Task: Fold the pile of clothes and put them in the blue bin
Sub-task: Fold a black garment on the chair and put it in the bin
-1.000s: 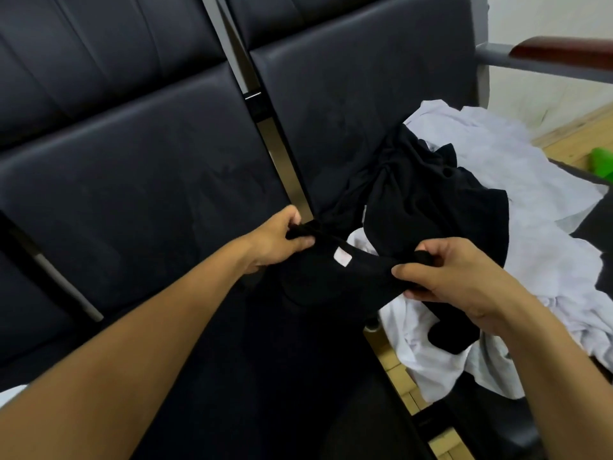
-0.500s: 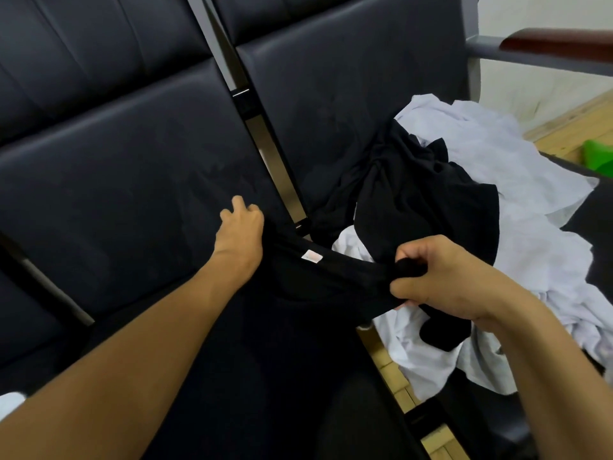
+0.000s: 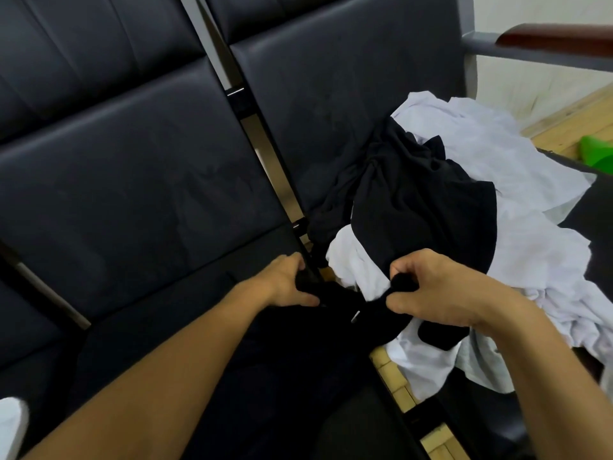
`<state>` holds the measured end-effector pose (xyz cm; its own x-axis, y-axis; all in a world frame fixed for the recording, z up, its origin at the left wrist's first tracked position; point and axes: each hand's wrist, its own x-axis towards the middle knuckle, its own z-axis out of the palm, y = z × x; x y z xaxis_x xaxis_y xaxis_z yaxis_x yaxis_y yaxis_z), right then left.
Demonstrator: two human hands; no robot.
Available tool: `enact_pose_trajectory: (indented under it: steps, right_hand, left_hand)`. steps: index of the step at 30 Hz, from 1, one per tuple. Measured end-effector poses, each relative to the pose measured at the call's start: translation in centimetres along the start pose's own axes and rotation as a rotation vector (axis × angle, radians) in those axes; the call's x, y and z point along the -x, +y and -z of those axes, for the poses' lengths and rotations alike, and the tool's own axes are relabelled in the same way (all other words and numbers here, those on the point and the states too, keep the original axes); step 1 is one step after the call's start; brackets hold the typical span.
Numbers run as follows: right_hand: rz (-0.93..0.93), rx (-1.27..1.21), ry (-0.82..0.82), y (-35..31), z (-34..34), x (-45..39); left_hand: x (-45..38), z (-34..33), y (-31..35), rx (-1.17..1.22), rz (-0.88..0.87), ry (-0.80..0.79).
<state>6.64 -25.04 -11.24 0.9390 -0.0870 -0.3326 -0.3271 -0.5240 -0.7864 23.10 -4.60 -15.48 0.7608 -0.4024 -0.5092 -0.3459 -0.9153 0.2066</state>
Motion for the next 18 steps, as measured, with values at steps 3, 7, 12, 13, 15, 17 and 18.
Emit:
enact_pose_trajectory:
  steps: [3,7,12,13,15,17,18]
  right_hand:
    - [-0.002,0.007,-0.010,0.1,-0.1,0.0]
    - [-0.001,0.012,-0.034,0.1,0.0,-0.1]
    - [-0.012,-0.046,0.015,0.4,0.3,-0.3]
    - [-0.014,-0.055,0.026,0.3,0.3,-0.3]
    - [-0.018,-0.088,0.060,0.2,0.4,-0.3]
    - [-0.015,-0.121,0.135,0.1,0.5,-0.3]
    - [-0.010,-0.119,0.183,0.1,0.5,-0.4]
  left_hand:
    - [0.0,-0.1,2.4,-0.079,0.055,-0.025]
    - [-0.4,1.2,2.8,-0.048,0.155,0.156]
    - [-0.6,4.4,3.2,0.904,0.197,0.103]
    - [-0.3,5.3,3.6,1.097,0.175,0.024]
    - [0.2,6.8,4.4,1.332,0.091,-0.043]
    - [0.1,7.5,5.0,1.390,0.024,0.022]
    - [0.1,7.5,5.4,1.365,0.016,0.086]
